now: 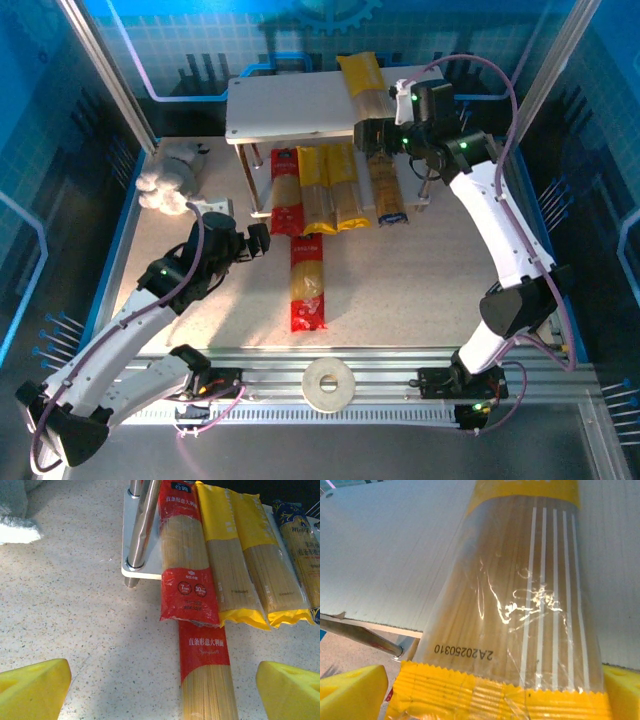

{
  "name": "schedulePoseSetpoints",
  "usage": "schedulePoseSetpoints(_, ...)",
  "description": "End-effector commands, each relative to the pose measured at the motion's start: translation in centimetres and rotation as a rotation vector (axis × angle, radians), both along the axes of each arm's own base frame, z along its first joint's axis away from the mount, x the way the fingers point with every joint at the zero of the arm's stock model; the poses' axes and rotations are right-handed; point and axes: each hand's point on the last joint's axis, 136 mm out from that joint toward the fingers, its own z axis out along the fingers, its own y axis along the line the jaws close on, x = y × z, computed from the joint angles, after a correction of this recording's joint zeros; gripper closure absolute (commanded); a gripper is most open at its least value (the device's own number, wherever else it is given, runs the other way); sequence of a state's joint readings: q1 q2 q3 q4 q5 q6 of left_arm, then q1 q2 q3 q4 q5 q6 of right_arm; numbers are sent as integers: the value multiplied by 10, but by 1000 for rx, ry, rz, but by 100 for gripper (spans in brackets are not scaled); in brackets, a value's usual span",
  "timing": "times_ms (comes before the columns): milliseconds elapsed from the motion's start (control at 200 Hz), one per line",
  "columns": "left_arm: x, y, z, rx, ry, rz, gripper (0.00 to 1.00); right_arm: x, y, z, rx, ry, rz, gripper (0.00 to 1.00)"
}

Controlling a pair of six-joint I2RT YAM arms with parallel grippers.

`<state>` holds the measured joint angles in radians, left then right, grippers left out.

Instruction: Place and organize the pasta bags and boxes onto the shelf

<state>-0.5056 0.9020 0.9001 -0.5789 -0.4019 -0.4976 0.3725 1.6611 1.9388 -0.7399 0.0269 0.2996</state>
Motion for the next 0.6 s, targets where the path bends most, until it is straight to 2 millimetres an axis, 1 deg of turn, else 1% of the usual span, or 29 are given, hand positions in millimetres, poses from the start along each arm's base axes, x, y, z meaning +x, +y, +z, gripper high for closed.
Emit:
schedulePoseSetpoints(0,0,-2,-5,-17,10,-5,3,-9,-15,12,-17,-37,-64,0)
schedulePoseSetpoints(75,1,-5,-13,-18,35,-16,2,-11,-35,13,-14,-46,-130,0)
schedulePoseSetpoints(130,2,-9,-20,-21,59,-27,1,-17,-50,21,26,-82,-166,0)
schedulePoseSetpoints(240,2,-20,-36,-42,107,-64,1,-42,-80,41,102,-171,-236,0)
schedulePoseSetpoints(295,1,-30,-43,-63,129,-96,1,-55,-89,47,106,-189,-247,0)
schedulePoseSetpoints(390,-2,-46,-58,-61,169,-146,1,-73,-91,51,96,-189,-225,0)
schedulePoseSetpoints(495,-6,-56,-74,-49,202,-152,1,-86,-86,50,102,-183,-172,0)
schedulePoseSetpoints(550,-8,-59,-80,-60,213,-143,1,-89,-83,51,105,-183,-152,0)
schedulePoseSetpoints(595,-8,-62,-85,-69,222,-139,1,-87,-82,54,107,-197,-146,0)
